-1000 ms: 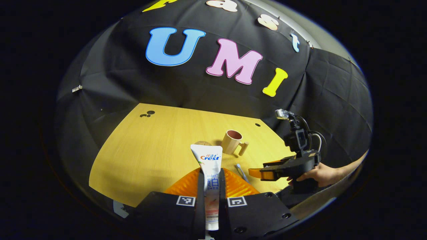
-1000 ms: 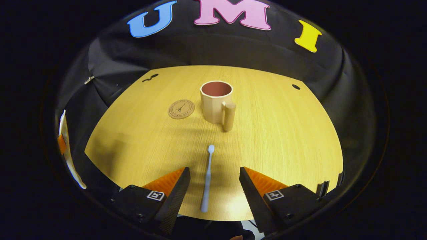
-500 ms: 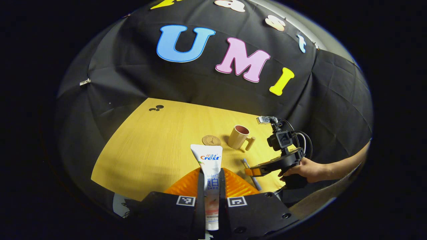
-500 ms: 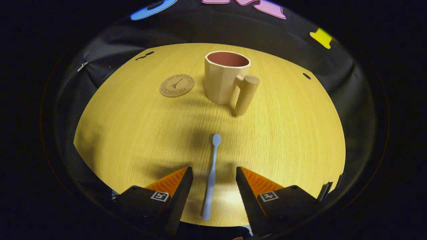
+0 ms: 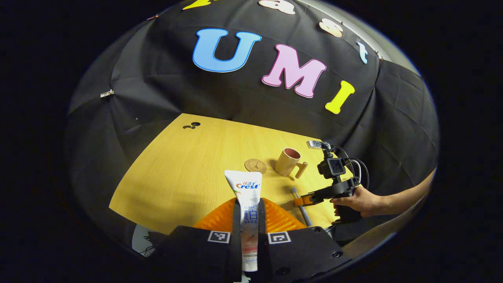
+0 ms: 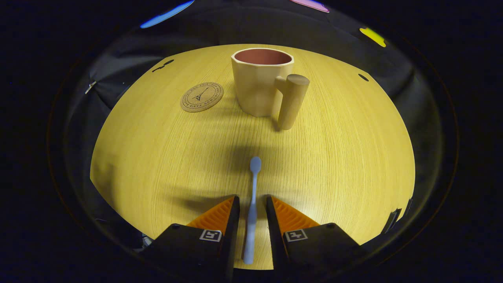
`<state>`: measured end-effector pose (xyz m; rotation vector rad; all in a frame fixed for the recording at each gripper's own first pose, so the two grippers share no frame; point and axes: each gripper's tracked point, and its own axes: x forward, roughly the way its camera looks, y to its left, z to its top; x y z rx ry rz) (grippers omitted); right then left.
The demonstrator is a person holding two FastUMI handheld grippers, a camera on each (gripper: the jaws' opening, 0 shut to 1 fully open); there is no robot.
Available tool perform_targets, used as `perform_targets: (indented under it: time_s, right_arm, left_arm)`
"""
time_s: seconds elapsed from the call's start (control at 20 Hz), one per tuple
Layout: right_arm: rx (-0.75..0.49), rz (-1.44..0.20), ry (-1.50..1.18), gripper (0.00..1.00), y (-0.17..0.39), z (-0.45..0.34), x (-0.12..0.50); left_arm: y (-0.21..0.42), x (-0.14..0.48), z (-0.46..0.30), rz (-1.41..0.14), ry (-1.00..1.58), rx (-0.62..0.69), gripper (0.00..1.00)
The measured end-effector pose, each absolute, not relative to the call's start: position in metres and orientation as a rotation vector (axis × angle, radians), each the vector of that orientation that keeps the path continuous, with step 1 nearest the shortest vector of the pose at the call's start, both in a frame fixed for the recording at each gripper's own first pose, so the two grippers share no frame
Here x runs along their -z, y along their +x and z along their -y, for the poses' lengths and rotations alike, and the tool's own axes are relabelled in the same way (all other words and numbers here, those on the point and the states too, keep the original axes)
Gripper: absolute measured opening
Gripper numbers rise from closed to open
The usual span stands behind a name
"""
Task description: Put the toothbrush and toothpaste on the desktop into the cup, then pick up the cup and place it on the coaster on the desktop.
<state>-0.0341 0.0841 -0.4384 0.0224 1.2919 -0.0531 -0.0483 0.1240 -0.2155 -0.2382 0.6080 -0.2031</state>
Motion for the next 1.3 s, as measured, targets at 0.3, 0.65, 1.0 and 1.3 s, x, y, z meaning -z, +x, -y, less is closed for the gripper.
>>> perform_targets:
  time_s: [0.3,0.65,1.0,1.3]
  right_arm:
    - [0.035,-1.359,0.005,0.10,-0.040,-0.088,0.439]
    - [-0.077,-1.208,0.072,0.06,-0.023,-0.095,0.420]
    - [-0.271,-0.924,0.344,0.05,-0.001,-0.112,0.336]
    - [-0.398,-0.742,0.528,0.05,0.009,-0.096,0.253]
  left_arm:
    - [-0.042,0.214,-0.118,-0.588,-0.247,0.200,0.20]
    - [-0.035,0.206,-0.107,-0.557,-0.270,0.199,0.20]
    - [0.006,0.171,-0.073,-0.471,-0.303,0.245,0.21]
    - [0.071,0.128,-0.022,-0.353,-0.305,0.314,0.20]
